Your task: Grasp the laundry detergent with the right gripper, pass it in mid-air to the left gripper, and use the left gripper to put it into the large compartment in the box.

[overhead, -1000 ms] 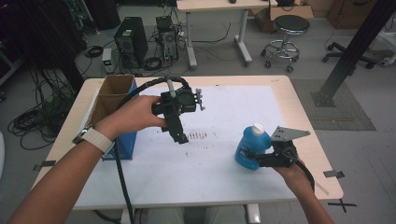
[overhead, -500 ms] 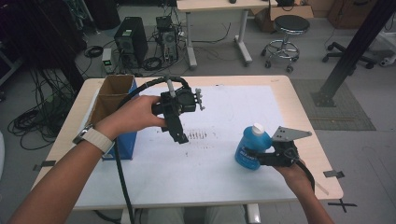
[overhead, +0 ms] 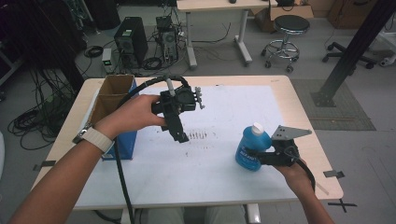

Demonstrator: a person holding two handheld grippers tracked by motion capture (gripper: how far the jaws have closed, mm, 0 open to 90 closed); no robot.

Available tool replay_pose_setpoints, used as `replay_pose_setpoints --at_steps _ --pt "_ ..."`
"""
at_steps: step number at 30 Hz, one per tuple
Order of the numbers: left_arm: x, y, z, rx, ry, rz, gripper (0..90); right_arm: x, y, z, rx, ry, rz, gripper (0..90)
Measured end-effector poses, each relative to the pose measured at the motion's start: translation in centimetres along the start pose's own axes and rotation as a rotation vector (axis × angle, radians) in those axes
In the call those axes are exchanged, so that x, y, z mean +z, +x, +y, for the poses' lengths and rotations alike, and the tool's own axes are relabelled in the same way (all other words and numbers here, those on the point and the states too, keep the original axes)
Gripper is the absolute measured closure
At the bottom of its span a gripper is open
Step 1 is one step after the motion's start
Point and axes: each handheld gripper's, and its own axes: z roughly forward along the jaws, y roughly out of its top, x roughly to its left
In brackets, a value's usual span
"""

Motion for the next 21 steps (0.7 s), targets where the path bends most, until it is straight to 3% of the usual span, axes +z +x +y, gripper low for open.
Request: replay_pose_setpoints --at_steps 11,21 --pt "-2.1 -0.3 0.2 0.003 -0.037 0.023 4.5 -1.4 0.8 2.4 -0.048 0.000 0.043 43.3" --pt "-3.5 -1.1 0.7 0.019 -0.037 0.040 4.5 -2.5 1.6 4.2 -0.098 0.024 0.096 43.3"
